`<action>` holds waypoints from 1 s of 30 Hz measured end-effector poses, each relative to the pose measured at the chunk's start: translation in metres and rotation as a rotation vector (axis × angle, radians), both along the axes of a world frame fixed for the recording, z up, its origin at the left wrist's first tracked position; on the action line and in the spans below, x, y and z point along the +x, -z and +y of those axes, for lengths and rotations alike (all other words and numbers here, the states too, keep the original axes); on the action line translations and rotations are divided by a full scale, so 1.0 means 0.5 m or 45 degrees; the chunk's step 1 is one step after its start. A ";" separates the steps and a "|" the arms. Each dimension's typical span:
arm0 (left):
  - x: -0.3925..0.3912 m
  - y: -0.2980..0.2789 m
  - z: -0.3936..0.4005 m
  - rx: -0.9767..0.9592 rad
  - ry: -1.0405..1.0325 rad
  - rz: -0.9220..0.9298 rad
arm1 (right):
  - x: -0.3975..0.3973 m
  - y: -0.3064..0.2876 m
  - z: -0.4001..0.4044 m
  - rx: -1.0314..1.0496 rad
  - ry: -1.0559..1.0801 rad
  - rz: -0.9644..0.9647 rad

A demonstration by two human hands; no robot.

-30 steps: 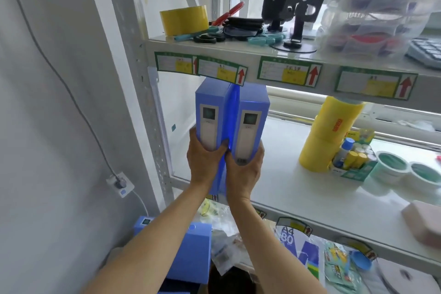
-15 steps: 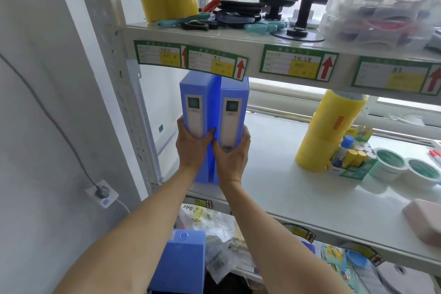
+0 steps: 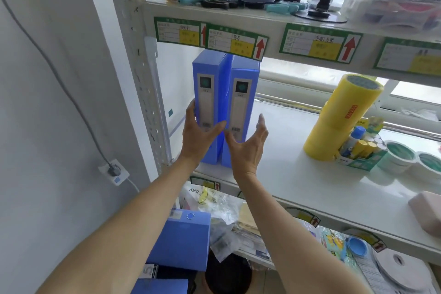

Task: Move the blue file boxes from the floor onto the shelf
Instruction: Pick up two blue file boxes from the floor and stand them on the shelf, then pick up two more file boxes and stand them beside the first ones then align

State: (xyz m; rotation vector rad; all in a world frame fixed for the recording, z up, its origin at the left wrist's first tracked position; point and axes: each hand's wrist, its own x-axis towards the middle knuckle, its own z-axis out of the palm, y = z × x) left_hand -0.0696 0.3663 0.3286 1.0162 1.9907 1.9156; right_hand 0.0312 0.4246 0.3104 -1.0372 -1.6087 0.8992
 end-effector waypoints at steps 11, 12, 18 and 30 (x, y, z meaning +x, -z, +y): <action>0.089 0.105 -0.220 0.232 -0.874 -0.490 | 0.039 0.106 -0.219 0.295 -0.360 -0.244; 0.092 0.129 -0.245 0.202 -0.970 -0.584 | 0.026 0.131 -0.234 0.258 -0.488 -0.430; 0.086 0.343 -0.382 -0.232 -1.143 -1.100 | -0.050 0.283 -0.279 0.132 -1.034 -1.381; 0.134 0.714 -0.617 -0.786 -1.385 -1.758 | -0.168 0.539 -0.284 0.652 -1.476 -1.960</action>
